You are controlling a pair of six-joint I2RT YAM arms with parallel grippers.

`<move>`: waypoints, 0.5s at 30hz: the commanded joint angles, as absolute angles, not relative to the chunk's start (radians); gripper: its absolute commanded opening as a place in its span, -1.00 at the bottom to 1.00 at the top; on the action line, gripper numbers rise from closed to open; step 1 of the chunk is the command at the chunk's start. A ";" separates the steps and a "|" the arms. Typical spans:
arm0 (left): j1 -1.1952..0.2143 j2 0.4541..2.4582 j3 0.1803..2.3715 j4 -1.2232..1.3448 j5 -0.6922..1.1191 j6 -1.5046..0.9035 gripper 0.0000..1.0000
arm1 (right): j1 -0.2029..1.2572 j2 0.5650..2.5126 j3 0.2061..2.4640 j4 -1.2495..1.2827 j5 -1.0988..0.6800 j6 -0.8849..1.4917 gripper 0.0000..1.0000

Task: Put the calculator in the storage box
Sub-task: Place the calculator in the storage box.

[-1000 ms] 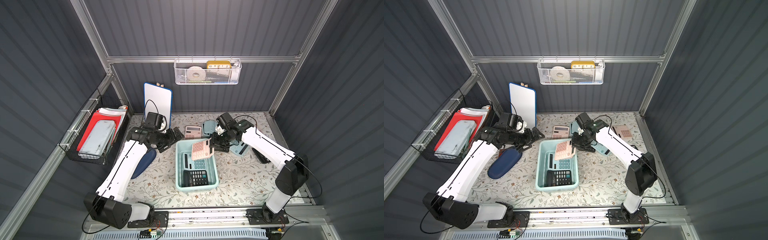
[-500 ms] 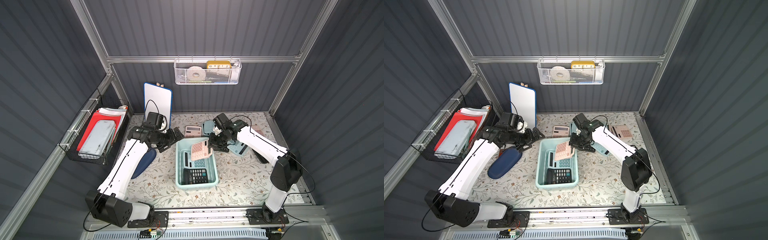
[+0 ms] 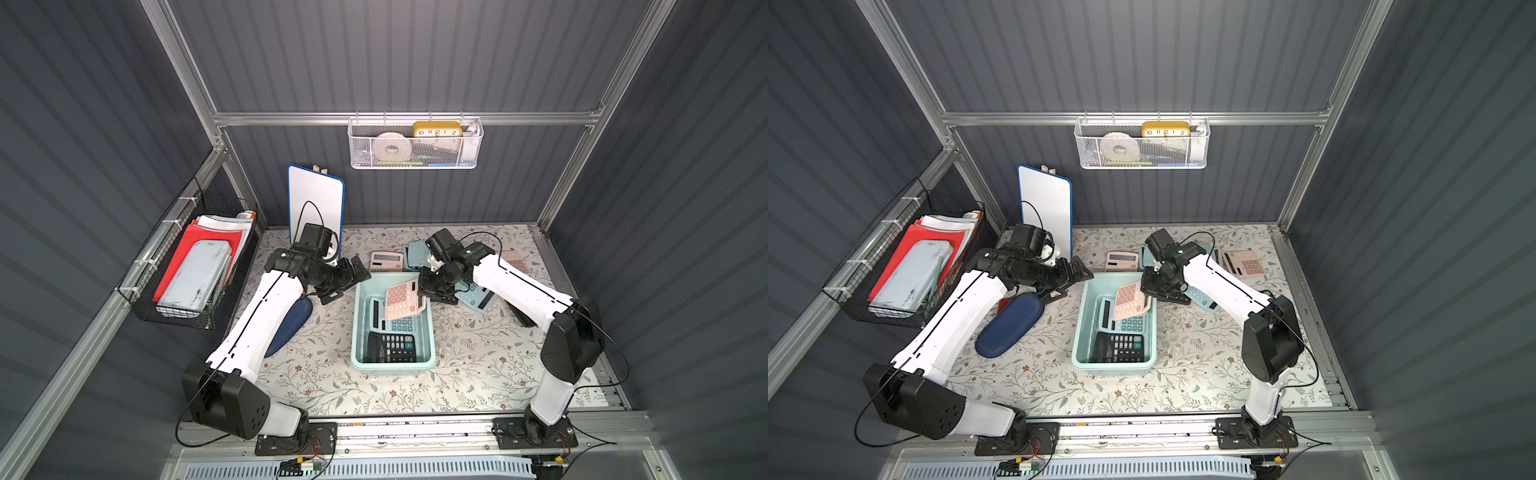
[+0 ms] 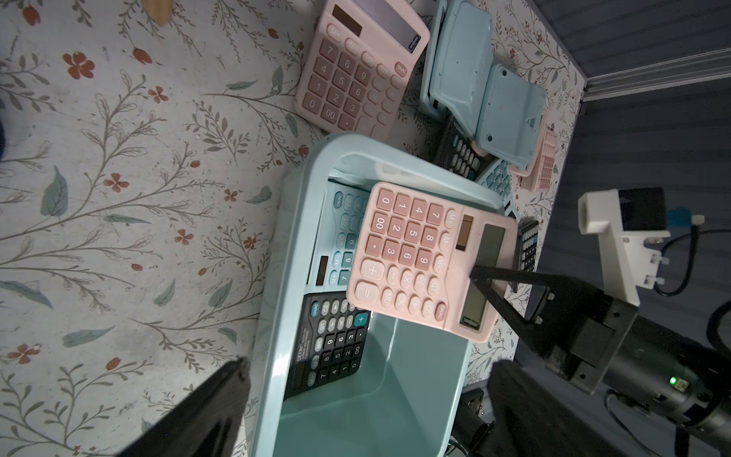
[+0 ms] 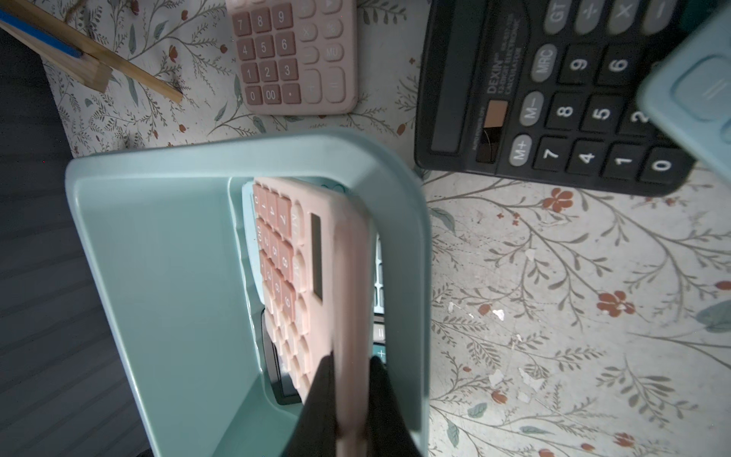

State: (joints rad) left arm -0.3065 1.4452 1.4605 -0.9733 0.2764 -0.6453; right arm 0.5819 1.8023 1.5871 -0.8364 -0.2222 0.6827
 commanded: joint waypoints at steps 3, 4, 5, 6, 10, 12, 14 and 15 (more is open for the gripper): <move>-0.297 1.437 1.468 -0.982 0.282 -0.624 0.99 | 0.586 1.801 1.578 -0.844 -0.170 0.680 -1.00; -0.298 1.432 1.466 -0.983 0.278 -0.624 0.99 | 0.586 1.801 1.578 -0.846 -0.168 0.682 -1.00; -0.298 1.428 1.463 -0.985 0.271 -0.626 0.99 | 0.587 1.801 1.578 -0.846 -0.164 0.685 -1.00; -0.298 1.423 1.462 -0.988 0.264 -0.627 0.99 | 0.587 1.801 1.580 -0.846 -0.161 0.687 -1.00; -0.296 1.411 1.460 -1.019 0.219 -0.633 0.99 | 0.593 1.809 1.587 -0.845 -0.152 0.693 -1.00; -0.296 1.405 1.459 -1.034 0.196 -0.637 0.99 | 0.596 1.814 1.596 -0.852 -0.149 0.693 -1.00; -0.295 1.396 1.462 -1.055 0.165 -0.644 0.99 | 0.600 1.819 1.608 -0.860 -0.144 0.689 -1.00; -0.295 1.391 1.463 -1.063 0.152 -0.646 0.99 | 0.600 1.820 1.611 -0.861 -0.142 0.689 -1.00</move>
